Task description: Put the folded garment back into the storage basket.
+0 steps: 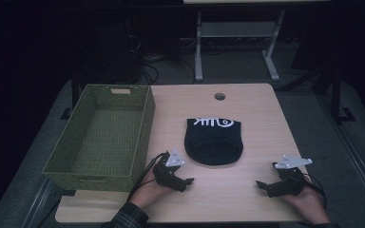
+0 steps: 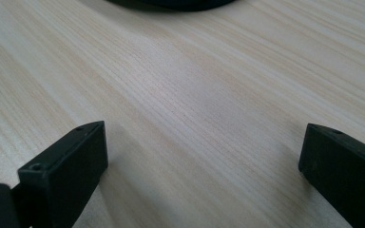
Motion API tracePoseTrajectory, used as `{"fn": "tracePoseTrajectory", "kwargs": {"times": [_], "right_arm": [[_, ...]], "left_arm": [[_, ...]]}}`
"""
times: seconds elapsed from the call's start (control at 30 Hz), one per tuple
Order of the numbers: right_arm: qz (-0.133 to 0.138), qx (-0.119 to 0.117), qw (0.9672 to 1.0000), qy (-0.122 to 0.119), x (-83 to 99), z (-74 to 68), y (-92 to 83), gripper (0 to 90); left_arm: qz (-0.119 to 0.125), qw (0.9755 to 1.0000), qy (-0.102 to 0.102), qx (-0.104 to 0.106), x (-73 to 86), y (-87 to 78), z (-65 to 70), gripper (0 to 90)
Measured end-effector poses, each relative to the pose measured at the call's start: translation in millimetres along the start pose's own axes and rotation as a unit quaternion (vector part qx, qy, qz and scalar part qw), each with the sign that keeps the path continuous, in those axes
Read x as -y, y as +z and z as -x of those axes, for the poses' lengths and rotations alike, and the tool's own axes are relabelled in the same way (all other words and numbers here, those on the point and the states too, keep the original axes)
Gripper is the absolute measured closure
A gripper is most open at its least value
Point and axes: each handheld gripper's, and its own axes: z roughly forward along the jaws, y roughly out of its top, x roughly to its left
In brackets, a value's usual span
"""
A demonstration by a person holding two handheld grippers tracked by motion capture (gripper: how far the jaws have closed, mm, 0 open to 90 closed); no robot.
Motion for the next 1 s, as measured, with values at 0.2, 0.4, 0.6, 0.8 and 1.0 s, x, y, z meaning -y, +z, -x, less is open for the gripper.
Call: {"fn": "tracePoseTrajectory", "kwargs": {"times": [0.2, 0.4, 0.6, 0.8, 1.0], "right_arm": [[-0.009, 0.003, 1.0, -0.003, -4.5, 4.3, -2.2, 7.7], [0.0, 0.002, 1.0, -0.009, -11.6, 5.8, -4.5, 18.0], [0.02, -0.005, 0.9998, -0.001, -19.6, 4.9, -9.9, 34.9], [0.024, -0.025, 0.9994, 0.009, -24.6, 7.5, -8.9, 50.7], [0.023, -0.026, 0.9994, 0.002, -30.9, 7.7, -7.5, 67.2]], "left_arm": [[0.001, 1.0, -0.006, -0.005, 2.2, -2.2, 0.5, 12.1], [0.001, 0.9999, -0.011, -0.011, 2.9, -3.0, 0.3, 12.1], [0.0, 0.9998, -0.014, -0.014, 3.2, -3.5, 0.8, 12.1], [0.0, 0.9998, -0.014, -0.014, 3.1, -3.5, 0.8, 12.1], [0.0, 0.9998, -0.014, -0.014, 3.2, -3.5, 0.8, 12.1]]}}
